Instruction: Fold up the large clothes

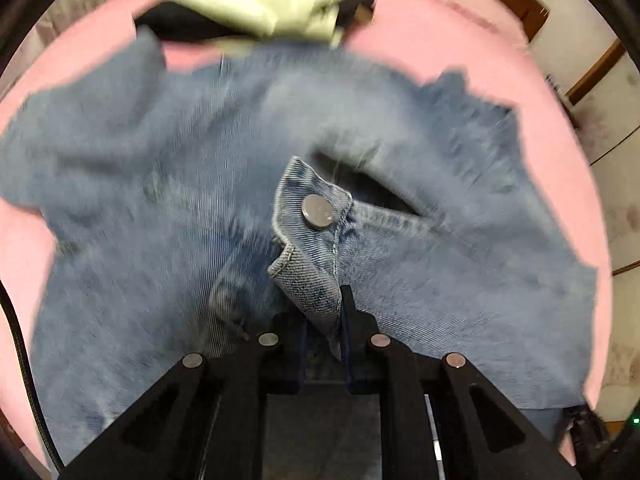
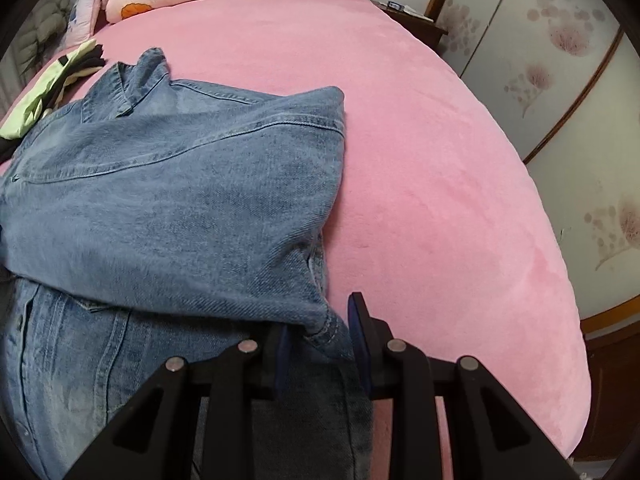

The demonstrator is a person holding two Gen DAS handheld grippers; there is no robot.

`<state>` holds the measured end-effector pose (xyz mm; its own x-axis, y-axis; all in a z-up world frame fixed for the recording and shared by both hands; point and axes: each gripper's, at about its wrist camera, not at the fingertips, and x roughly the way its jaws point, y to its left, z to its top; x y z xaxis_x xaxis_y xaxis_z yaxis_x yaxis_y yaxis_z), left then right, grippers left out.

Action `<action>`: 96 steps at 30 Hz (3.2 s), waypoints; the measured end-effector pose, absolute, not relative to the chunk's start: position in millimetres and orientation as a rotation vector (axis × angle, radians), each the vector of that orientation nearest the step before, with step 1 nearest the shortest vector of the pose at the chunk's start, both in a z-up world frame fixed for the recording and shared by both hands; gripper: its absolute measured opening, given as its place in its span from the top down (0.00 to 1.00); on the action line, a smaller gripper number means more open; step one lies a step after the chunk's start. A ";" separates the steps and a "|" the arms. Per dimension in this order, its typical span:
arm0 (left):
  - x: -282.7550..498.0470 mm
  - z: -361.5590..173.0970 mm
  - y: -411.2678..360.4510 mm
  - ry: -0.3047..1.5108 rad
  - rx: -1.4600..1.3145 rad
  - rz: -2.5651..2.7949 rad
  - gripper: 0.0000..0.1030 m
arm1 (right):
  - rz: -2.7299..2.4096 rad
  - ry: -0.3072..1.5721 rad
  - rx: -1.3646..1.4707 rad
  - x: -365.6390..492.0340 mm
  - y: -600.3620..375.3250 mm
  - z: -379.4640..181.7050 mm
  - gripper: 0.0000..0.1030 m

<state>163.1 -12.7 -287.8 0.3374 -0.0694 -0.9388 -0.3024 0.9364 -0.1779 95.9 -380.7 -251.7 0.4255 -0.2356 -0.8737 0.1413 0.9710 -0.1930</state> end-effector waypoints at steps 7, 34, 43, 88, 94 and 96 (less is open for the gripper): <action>172.1 -279.9 -18.4 1.285 -0.307 0.107 0.64 | -0.211 1.152 -0.003 92.7 -398.5 -250.3 0.74; 294.7 -298.7 -76.2 1.246 -0.271 -0.031 0.73 | -0.098 1.117 -0.016 205.7 -382.4 -252.1 0.74; 283.4 -288.7 -86.7 1.200 -0.170 0.085 0.81 | -0.183 1.131 0.090 192.6 -416.7 -252.2 0.74; 44.7 20.5 78.7 0.970 -0.224 0.280 0.18 | 0.302 0.924 0.016 87.7 -194.6 1.1 0.71; 56.1 -3.9 201.5 1.017 -0.251 0.251 0.18 | 0.275 0.974 0.070 104.3 -88.5 -12.5 0.71; 60.9 -26.5 246.8 1.081 -0.292 0.266 0.18 | 0.270 0.994 0.072 114.0 -49.8 -22.6 0.71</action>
